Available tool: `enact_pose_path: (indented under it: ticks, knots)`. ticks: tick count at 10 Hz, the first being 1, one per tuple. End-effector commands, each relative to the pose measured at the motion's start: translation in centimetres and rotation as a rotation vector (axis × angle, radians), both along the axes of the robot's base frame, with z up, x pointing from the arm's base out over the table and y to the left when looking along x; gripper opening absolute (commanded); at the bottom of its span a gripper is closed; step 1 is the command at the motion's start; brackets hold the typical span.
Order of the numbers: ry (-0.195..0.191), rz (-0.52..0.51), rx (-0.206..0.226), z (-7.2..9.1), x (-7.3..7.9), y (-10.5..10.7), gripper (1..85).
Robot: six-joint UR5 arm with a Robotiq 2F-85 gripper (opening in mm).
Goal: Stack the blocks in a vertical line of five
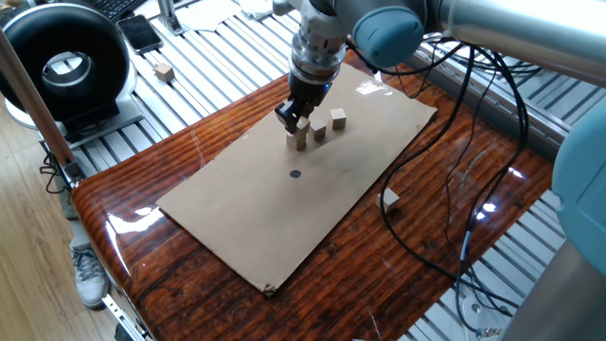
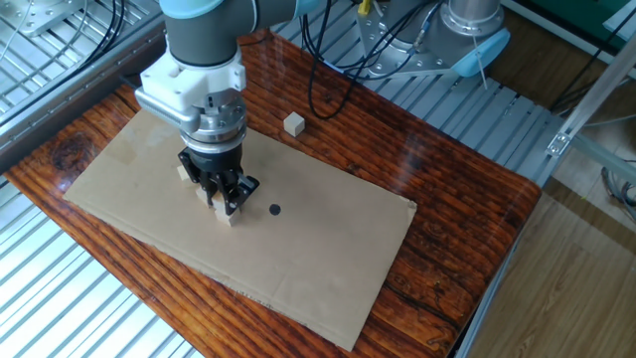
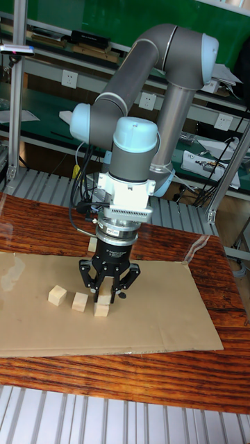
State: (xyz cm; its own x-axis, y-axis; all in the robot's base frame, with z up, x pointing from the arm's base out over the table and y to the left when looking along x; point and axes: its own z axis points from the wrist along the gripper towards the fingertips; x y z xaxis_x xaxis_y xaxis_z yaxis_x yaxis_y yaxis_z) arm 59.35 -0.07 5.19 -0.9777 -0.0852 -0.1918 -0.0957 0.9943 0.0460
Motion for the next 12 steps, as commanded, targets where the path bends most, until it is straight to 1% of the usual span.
enact_pose_path:
  ticks: [1,3,7,12]
  knots:
    - [0.004,-0.039,0.022,0.07,0.24,0.56,1.3]
    - [-0.002,-0.042,0.018,-0.19,0.44,0.46,1.3]
    - [0.000,-0.041,0.003,-0.36,0.36,-0.03,1.3]
    - [-0.005,-0.043,0.003,-0.33,0.49,0.01,2.0]
